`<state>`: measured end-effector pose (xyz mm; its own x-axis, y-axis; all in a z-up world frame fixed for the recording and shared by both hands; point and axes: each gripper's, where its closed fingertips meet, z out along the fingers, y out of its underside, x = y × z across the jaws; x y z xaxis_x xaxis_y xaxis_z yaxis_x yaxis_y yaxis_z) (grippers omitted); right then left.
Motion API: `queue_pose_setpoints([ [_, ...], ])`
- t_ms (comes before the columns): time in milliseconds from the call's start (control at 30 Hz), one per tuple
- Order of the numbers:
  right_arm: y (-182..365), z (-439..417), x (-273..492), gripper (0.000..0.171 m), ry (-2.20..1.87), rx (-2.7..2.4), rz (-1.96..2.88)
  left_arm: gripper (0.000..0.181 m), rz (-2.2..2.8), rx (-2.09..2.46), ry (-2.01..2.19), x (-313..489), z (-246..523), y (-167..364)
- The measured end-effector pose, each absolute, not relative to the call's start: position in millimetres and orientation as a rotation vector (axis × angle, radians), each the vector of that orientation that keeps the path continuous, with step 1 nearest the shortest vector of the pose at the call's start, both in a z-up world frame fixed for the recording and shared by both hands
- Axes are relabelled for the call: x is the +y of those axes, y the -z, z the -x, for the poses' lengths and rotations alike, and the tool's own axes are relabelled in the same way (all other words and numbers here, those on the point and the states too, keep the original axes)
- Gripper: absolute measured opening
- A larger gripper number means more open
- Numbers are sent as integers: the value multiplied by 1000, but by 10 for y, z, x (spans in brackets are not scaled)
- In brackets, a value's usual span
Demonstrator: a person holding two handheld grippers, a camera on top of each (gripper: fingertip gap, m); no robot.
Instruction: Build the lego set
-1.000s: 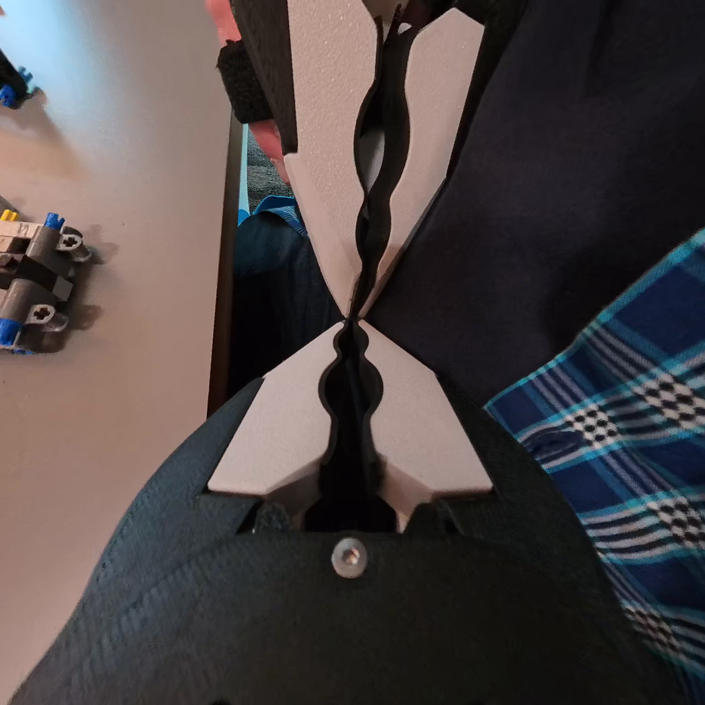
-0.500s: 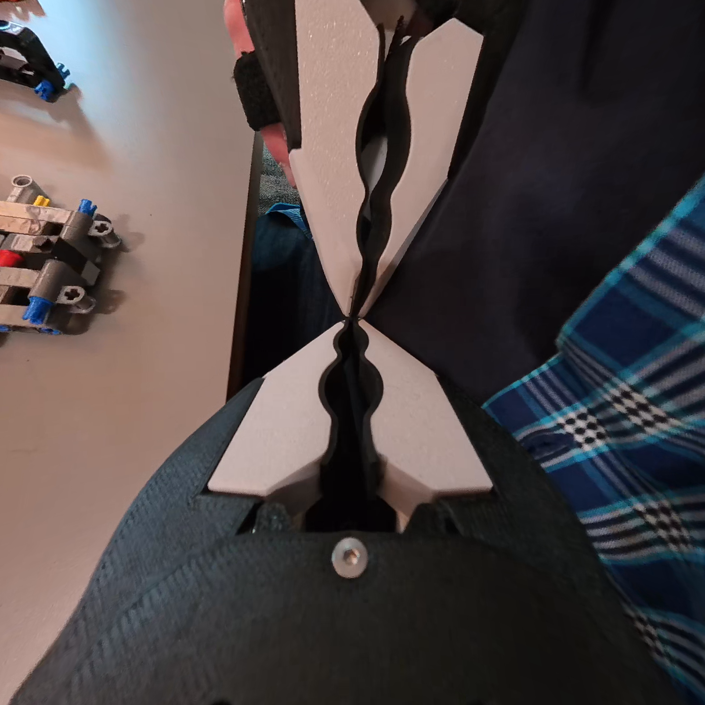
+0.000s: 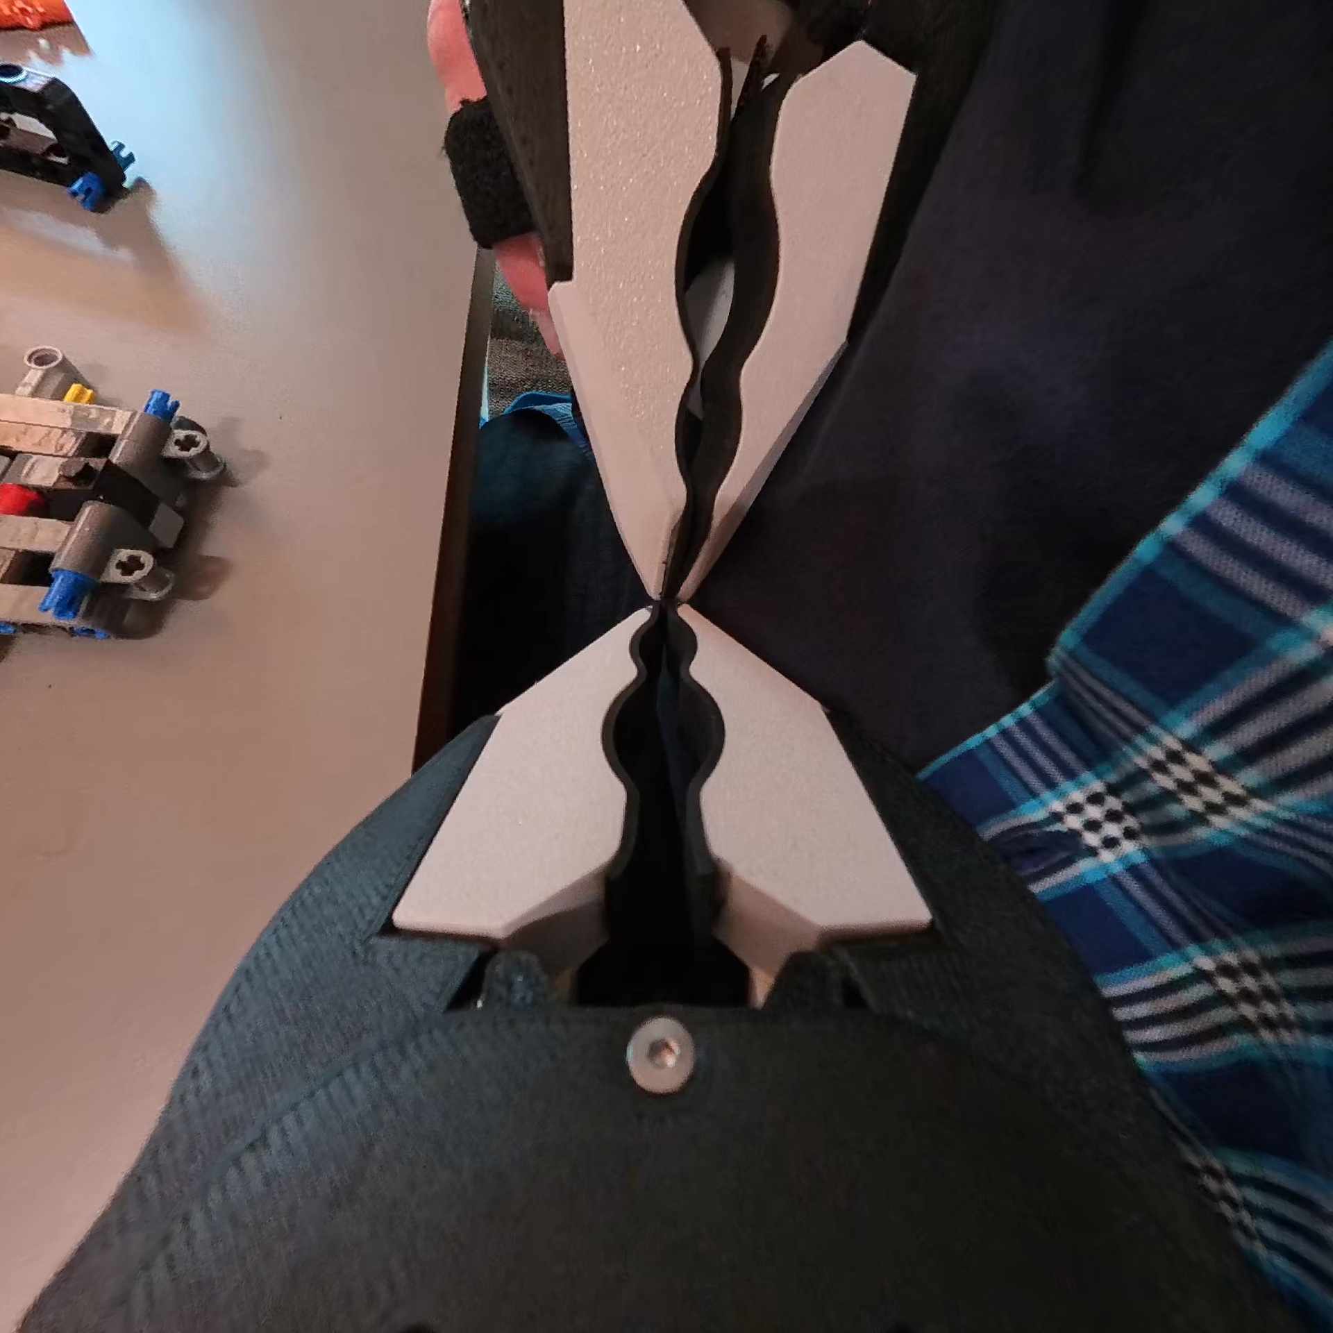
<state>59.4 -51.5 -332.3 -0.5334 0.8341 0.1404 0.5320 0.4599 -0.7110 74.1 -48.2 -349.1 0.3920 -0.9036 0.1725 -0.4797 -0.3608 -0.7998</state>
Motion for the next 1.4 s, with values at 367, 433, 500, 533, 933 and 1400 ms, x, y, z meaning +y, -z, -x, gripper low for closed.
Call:
queue_pose_setpoints([
  [367, 3325, -690, -508, 0, -825, -2193, 1196, 0, 1962, 1256, 821, -485, -828, 3495],
  [433, 3325, -723, -503, 0, -820, -2176, 1218, 0, 1952, 1278, 831, -483, -861, 3496],
  [500, 3327, -755, -498, 0, -815, -2158, 1240, 0, 1942, 1302, 839, -482, -894, 3497],
  [533, 3328, -773, -498, 0, -815, -2151, 1251, 0, 1939, 1312, 843, -481, -910, 3498],
  [933, 3314, -840, -493, 0, -798, -2116, 1288, 0, 1914, 1359, 841, -479, -988, 3483],
  [1400, 3316, -852, -420, 0, -778, -2091, 1317, 0, 1923, 1306, 821, -402, -999, 3486],
])
